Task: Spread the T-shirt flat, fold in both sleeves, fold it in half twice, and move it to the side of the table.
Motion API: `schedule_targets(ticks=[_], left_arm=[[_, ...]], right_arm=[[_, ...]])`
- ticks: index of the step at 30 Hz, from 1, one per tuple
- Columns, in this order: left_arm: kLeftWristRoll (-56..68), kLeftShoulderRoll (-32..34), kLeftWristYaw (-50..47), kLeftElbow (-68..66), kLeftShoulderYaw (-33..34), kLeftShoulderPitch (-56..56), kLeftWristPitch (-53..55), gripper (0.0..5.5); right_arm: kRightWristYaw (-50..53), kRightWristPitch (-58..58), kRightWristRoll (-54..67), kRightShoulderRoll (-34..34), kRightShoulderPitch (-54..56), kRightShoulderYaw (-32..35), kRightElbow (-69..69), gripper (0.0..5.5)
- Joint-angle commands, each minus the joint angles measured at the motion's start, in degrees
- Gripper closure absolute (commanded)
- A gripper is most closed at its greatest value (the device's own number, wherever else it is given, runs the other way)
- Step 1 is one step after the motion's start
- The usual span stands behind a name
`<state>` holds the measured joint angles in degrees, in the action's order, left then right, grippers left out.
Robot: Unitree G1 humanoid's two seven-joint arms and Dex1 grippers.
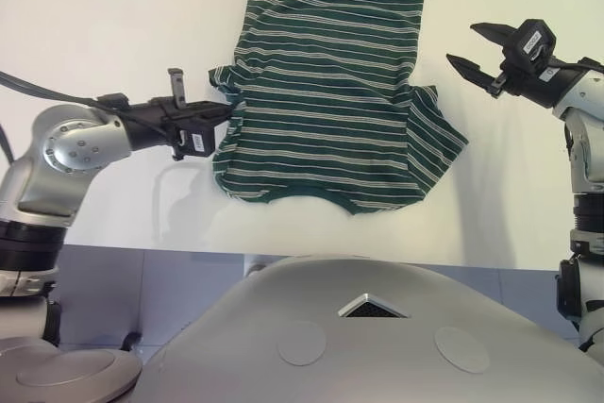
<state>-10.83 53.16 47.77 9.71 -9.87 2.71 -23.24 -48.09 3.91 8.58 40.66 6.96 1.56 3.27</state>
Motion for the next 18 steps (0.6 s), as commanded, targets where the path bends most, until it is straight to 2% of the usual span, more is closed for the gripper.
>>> schedule_targets(ticks=[1,5,10,15,18], left_arm=[[-4.6,-3.4,-1.8,-1.7,-3.0,-2.6,0.6,5.49],[-8.9,-6.4,-4.0,-5.2,-5.6,-4.6,-0.2,5.49],[-7.1,-9.4,-5.0,-7.3,-6.3,-5.5,-0.4,5.49],[-3.7,-10.4,-3.4,-6.4,-6.2,-4.8,1.1,4.62],[-3.3,-11.7,-4.4,-6.1,-5.8,-5.2,1.3,4.15]], right_arm=[[0.2,-0.2,-0.9,-0.5,0.7,-0.9,-0.5,2.82],[-0.1,-0.5,-1.1,-0.4,0.8,-1.1,-0.3,2.82],[0.2,-0.6,-1.5,-0.3,0.7,-1.0,-0.1,2.82],[-0.2,-0.7,-2.2,0.2,0.5,-0.8,0.2,2.82],[0.0,-2.3,-6.7,3.4,-1.1,-1.9,0.6,2.82]])
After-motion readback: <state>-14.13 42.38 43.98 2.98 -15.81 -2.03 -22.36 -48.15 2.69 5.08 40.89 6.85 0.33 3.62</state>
